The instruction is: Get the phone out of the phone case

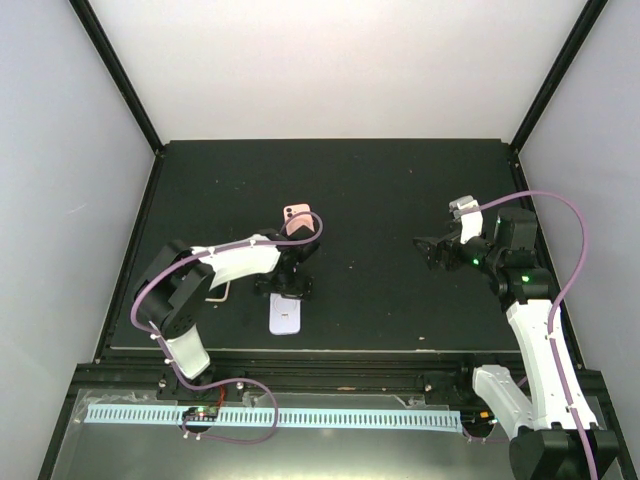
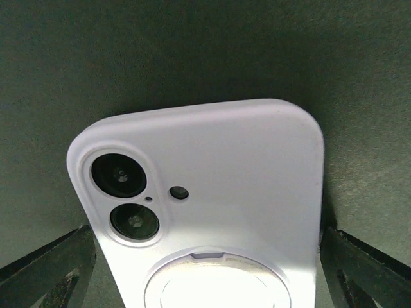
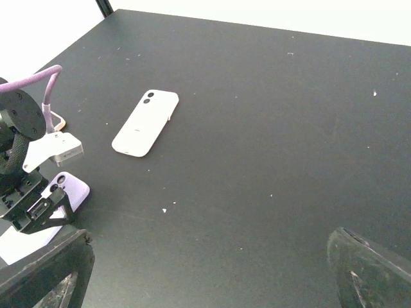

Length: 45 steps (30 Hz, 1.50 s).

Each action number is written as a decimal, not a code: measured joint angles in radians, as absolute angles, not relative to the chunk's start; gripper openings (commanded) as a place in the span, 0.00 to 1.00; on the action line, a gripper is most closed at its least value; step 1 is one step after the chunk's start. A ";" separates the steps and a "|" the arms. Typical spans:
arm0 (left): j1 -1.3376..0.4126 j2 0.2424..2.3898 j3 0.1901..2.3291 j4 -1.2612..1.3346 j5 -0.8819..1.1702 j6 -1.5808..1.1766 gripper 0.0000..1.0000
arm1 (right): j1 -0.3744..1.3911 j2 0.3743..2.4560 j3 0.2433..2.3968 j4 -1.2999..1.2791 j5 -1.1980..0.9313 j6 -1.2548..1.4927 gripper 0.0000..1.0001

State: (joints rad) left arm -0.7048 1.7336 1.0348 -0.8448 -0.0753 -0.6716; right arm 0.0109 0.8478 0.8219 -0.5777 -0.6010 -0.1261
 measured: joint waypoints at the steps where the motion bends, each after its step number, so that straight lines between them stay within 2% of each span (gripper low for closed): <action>1: -0.701 1.734 1.031 -0.842 -0.070 -0.667 0.97 | 0.010 0.848 0.822 -0.578 -0.601 -0.126 1.00; 5: -0.688 1.734 1.023 -0.838 -0.051 -0.656 0.95 | 0.010 0.848 0.822 -0.578 -0.601 -0.126 1.00; 11: -0.681 1.734 1.018 -0.825 -0.032 -0.645 0.87 | 0.010 0.848 0.822 -0.578 -0.601 -0.126 1.00; 17: -0.681 1.734 1.018 -0.821 -0.028 -0.639 0.76 | 0.010 0.848 0.822 -0.578 -0.601 -0.126 1.00; 22: -0.681 1.724 1.014 -0.817 -0.016 -0.635 0.60 | 0.010 0.850 0.822 -0.578 -0.599 -0.126 1.00; 26: -0.681 1.661 1.010 -0.818 0.014 -0.608 0.57 | 0.011 0.850 0.822 -0.577 -0.588 -0.126 1.00; 33: -0.683 1.534 1.236 -0.850 0.095 -0.493 0.49 | 0.011 0.876 0.822 -0.570 -0.578 -0.128 1.00; 36: -0.683 1.476 1.320 -0.778 0.147 -0.451 0.47 | 0.010 0.903 0.829 -0.578 -0.595 -0.138 1.00; 40: -0.683 1.375 1.320 -0.607 0.234 -0.421 0.46 | 0.010 0.960 0.885 -0.622 -0.696 -0.160 1.00; 45: -0.683 1.205 1.122 -0.297 0.355 -0.419 0.40 | 0.038 1.011 0.954 -0.673 -0.920 -0.189 1.00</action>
State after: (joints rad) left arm -0.6827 1.2049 1.1217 -0.2974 0.3550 -0.4191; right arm 0.0380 1.0115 0.9543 -0.6731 -0.9203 -0.1890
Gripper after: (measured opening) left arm 0.826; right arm 0.997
